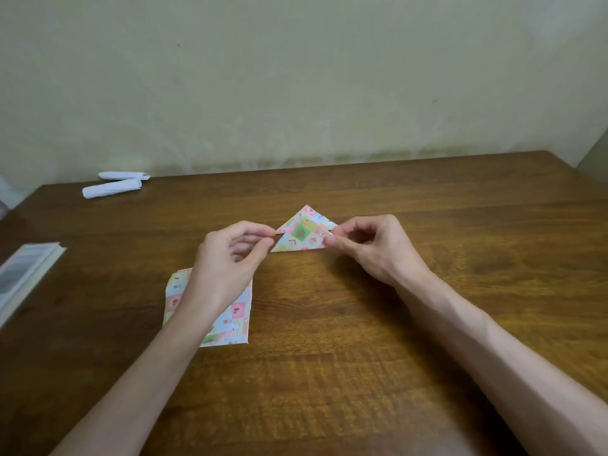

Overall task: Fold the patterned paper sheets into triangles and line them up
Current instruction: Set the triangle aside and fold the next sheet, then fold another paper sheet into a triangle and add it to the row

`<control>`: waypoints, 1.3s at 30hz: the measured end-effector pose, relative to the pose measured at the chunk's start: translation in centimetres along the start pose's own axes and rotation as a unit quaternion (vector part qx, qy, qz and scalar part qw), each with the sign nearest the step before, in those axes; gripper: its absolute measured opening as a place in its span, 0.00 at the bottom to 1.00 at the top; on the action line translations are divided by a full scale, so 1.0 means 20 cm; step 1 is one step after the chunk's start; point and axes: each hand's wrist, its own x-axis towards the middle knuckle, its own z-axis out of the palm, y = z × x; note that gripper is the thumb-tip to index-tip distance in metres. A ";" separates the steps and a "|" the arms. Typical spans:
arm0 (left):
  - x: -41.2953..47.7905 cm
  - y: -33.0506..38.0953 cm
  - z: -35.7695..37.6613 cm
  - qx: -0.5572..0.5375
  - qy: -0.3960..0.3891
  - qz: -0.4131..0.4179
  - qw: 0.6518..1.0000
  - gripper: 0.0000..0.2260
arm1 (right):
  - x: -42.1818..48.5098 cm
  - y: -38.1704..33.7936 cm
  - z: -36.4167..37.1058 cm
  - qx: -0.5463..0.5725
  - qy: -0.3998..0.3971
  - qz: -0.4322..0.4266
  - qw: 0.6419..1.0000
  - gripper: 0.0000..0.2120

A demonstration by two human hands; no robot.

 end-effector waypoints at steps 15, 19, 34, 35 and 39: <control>-0.05 -0.03 -0.11 0.031 0.034 0.027 0.999 0.12 | 0.22 0.02 0.22 -0.207 0.084 -0.062 0.973 0.09; -0.08 -0.06 -0.18 0.025 0.050 0.030 0.998 0.11 | 0.21 0.02 0.23 -0.244 0.103 -0.097 0.959 0.11; -0.08 -0.20 -0.42 0.186 -0.043 -0.033 0.981 0.21 | 0.03 -0.15 0.38 -0.227 -0.001 -0.218 0.949 0.06; -0.09 -0.20 -0.44 0.212 -0.076 -0.060 0.973 0.26 | 0.01 -0.16 0.38 -0.225 -0.017 -0.218 0.949 0.07; -0.10 -0.18 -0.46 0.248 -0.131 -0.102 0.954 0.36 | -0.05 -0.16 0.39 -0.225 -0.050 -0.215 0.949 0.07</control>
